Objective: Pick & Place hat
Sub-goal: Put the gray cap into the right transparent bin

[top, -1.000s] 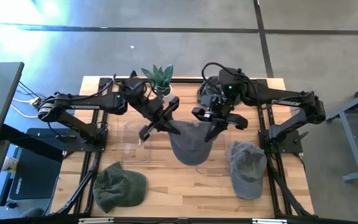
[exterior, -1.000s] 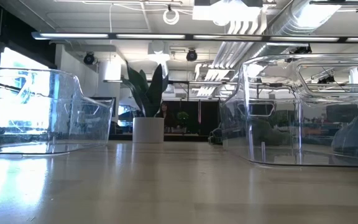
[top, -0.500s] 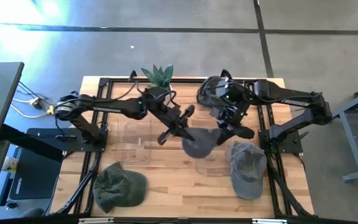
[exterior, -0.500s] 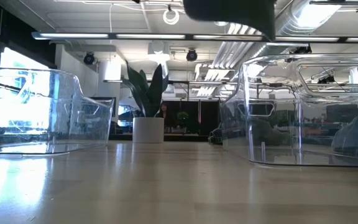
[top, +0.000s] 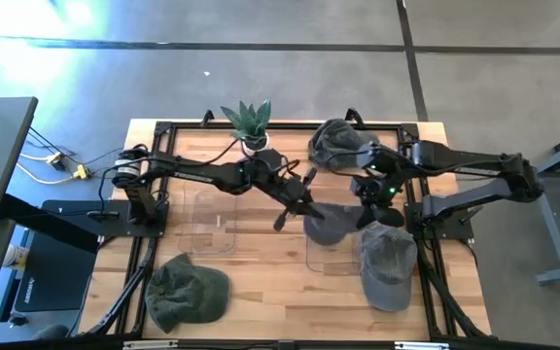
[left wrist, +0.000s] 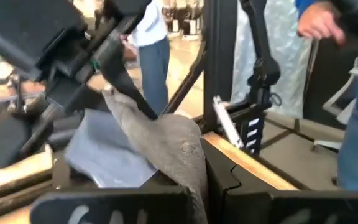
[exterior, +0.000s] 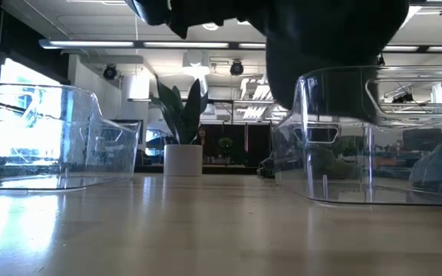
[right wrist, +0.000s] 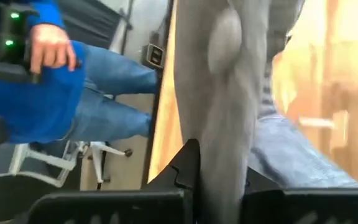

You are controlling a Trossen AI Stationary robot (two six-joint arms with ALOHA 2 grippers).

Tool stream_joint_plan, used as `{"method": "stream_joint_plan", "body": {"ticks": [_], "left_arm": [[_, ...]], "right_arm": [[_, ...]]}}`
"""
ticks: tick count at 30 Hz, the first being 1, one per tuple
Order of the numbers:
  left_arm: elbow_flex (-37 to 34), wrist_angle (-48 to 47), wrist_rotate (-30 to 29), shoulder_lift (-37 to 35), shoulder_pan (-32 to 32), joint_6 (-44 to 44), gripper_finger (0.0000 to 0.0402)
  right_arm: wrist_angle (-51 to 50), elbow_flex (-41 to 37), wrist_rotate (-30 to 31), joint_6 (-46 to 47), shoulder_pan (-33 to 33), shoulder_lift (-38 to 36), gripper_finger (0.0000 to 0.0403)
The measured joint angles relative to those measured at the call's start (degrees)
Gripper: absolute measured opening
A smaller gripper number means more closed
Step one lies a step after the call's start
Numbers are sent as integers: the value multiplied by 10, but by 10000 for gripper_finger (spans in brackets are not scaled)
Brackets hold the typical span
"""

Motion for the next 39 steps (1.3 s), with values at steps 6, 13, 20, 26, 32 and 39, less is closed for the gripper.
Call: {"method": "stream_joint_plan", "body": {"ticks": [6,13,20,26,32,39], "left_arm": [[23,21,-4,40,0,1,1],[93,20,-1,100,0,-7,1],[123,-75,-37,117,0,-2,1],[119,-165,-88,121,2,19,12],[121,-190,-85,118,5,19,82],[121,-204,-94,118,9,42,148]], "right_arm": [[16,-44,40,27,-6,-39,8],[22,-85,48,33,-6,-41,5],[16,-101,100,47,-6,-43,16],[17,-101,148,43,-6,-42,8],[26,-101,179,43,-6,-42,8],[26,-101,194,48,-6,-41,55]]}}
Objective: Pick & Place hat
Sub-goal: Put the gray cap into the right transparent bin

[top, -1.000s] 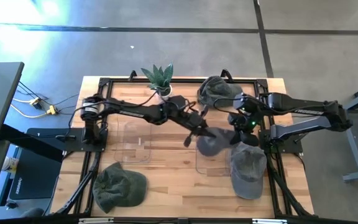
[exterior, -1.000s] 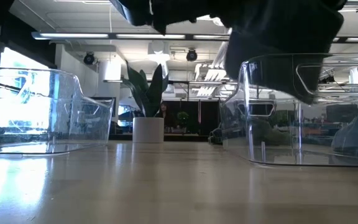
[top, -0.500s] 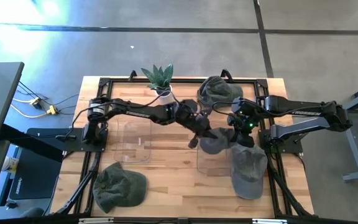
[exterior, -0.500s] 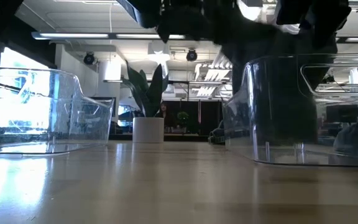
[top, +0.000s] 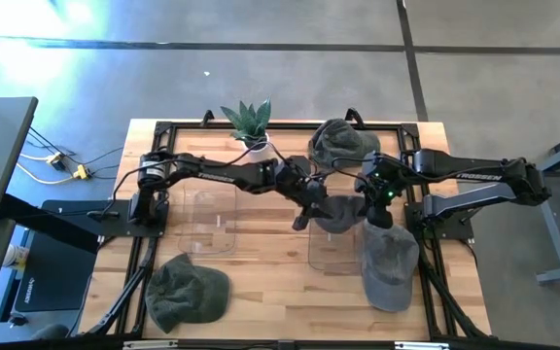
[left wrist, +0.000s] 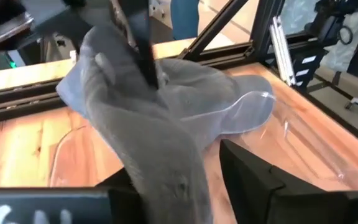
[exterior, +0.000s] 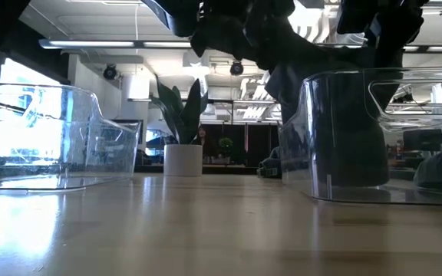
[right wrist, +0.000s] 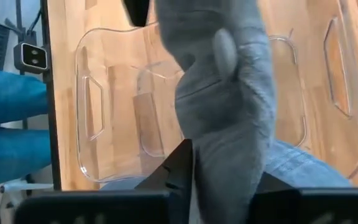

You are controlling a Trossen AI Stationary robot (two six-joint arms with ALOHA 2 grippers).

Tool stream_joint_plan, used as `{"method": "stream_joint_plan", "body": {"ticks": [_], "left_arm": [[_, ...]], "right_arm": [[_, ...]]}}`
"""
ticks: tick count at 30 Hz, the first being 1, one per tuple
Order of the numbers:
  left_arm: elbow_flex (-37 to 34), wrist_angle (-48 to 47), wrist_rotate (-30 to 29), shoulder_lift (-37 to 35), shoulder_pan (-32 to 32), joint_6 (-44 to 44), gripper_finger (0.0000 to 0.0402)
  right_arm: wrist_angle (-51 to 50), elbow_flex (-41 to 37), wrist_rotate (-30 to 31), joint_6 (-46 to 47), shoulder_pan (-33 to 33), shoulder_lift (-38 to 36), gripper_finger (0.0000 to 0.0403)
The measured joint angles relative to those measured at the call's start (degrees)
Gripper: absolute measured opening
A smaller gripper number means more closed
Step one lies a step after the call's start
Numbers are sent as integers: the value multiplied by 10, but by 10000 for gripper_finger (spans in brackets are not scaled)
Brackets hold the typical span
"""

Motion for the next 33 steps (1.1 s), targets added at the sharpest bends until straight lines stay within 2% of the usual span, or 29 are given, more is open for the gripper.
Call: {"method": "stream_joint_plan", "body": {"ticks": [4,8,10,15,21,23,26,30,31,33], "left_arm": [[0,-7,31,-6,16,-3,162],[0,-2,128,-7,33,-5,159],[0,1,155,-7,39,-5,151],[0,-3,164,-7,45,30,106],[0,-1,180,-7,44,50,28],[0,-1,184,-7,44,49,8],[0,-1,184,-7,44,49,9],[0,11,189,-7,44,47,12],[0,19,200,-7,44,47,11],[-1,34,223,-7,44,45,6]], "right_arm": [[0,0,-38,-1,0,-1,104],[10,0,-82,-6,0,-9,147],[30,0,-98,-7,0,-14,164],[97,0,-120,-11,-8,-19,189],[126,0,-85,-39,-32,7,189],[133,0,-101,-51,-40,13,184],[132,0,-183,-54,-54,14,170],[132,0,-346,-19,-74,7,147],[132,0,-365,-16,-78,6,143],[129,0,-348,-2,-86,7,139]]}}
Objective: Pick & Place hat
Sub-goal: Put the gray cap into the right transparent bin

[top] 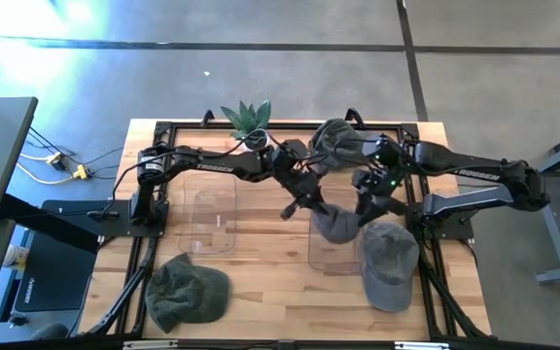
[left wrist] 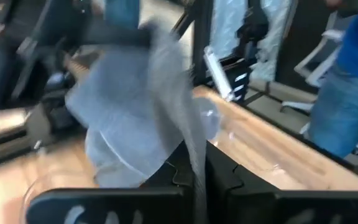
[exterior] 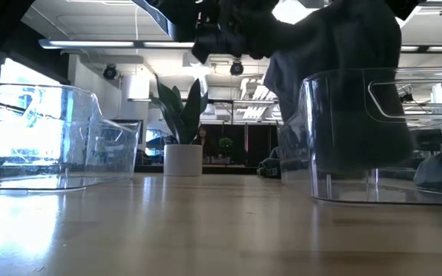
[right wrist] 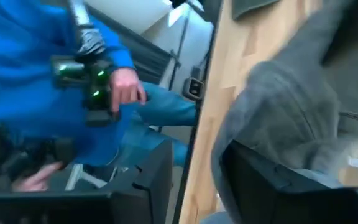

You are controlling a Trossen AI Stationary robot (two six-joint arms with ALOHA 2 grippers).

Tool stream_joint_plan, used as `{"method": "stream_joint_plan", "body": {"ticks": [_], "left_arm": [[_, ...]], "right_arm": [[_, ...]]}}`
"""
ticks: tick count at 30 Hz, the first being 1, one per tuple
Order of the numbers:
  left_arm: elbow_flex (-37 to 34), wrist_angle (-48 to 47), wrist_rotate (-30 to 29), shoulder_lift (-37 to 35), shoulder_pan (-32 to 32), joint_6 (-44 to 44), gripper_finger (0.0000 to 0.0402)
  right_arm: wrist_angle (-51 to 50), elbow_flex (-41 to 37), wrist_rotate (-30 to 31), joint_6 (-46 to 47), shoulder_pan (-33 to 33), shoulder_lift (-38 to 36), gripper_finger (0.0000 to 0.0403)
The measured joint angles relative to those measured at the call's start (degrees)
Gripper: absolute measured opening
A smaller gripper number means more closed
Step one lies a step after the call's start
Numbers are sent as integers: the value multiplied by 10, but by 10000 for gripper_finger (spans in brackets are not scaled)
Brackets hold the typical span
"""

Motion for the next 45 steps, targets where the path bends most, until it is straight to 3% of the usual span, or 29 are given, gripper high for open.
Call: {"method": "stream_joint_plan", "body": {"ticks": [3,11,14,18,25,31,34,37,45], "left_arm": [[0,6,13,0,0,-1,2],[0,5,14,0,0,-18,2],[0,5,6,0,0,-18,2],[0,4,-8,0,0,-22,2],[0,1,-40,0,4,-104,25],[0,-5,25,-11,22,-124,110],[2,2,52,-17,29,-136,151],[-2,-39,66,-28,41,-149,179],[31,-181,22,-57,70,-108,193]], "right_arm": [[1,0,57,5,-7,0,145],[24,0,115,-61,1,4,221],[28,0,144,-90,12,13,233],[53,0,130,-90,17,26,196],[69,0,55,-73,16,35,18],[69,0,-12,-91,8,19,26],[52,0,27,-147,2,20,8],[41,0,102,-202,0,24,9],[24,0,176,-295,-28,25,25]]}}
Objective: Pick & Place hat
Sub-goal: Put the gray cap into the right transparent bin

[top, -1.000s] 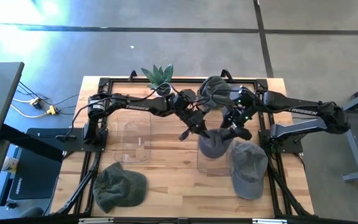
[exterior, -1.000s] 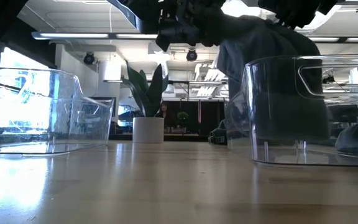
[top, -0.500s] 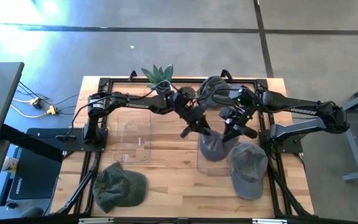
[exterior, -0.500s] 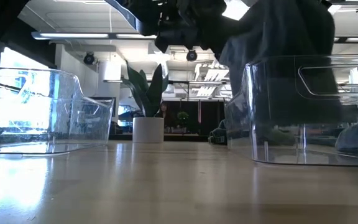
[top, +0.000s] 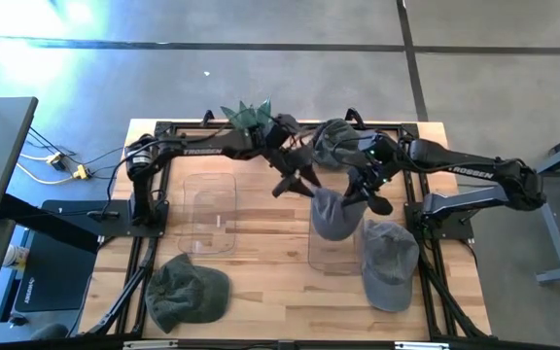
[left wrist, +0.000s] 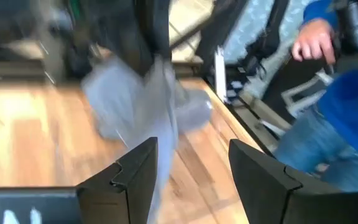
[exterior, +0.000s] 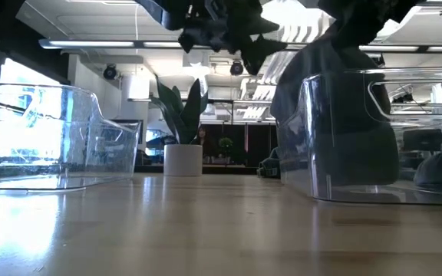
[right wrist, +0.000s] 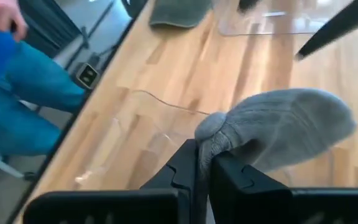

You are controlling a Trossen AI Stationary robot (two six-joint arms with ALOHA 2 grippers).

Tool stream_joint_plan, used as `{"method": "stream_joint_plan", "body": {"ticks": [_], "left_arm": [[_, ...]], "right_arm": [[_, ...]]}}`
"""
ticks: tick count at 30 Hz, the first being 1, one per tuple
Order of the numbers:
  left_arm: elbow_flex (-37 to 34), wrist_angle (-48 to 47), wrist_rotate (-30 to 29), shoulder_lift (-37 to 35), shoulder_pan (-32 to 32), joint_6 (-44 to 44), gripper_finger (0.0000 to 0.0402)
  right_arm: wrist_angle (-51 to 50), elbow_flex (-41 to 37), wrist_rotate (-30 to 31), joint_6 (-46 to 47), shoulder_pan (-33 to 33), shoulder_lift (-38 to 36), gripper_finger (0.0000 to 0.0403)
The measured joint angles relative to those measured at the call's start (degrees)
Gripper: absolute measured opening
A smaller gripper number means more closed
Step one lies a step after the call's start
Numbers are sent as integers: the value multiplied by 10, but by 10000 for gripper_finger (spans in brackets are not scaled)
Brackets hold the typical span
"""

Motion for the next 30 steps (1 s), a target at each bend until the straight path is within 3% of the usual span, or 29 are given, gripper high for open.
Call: {"method": "stream_joint_plan", "body": {"ticks": [5,9,14,18,22,27,30], "left_arm": [[22,-44,-1,-9,0,7,193],[28,-35,-20,-14,-6,9,193],[27,-31,-66,-3,-12,9,193],[26,-22,-65,10,-19,9,193],[26,-8,-82,26,-31,23,193],[27,21,-104,60,-44,34,193],[24,16,-72,65,-44,30,193]], "right_arm": [[-8,0,42,-20,-13,7,17],[-6,0,37,-17,-16,18,31],[-7,0,-11,47,-31,17,104],[-14,1,-74,112,-52,12,177],[-76,-1,-67,110,-61,10,241],[-103,-34,-79,86,-61,10,269],[-103,-52,-122,87,-61,10,261]]}}
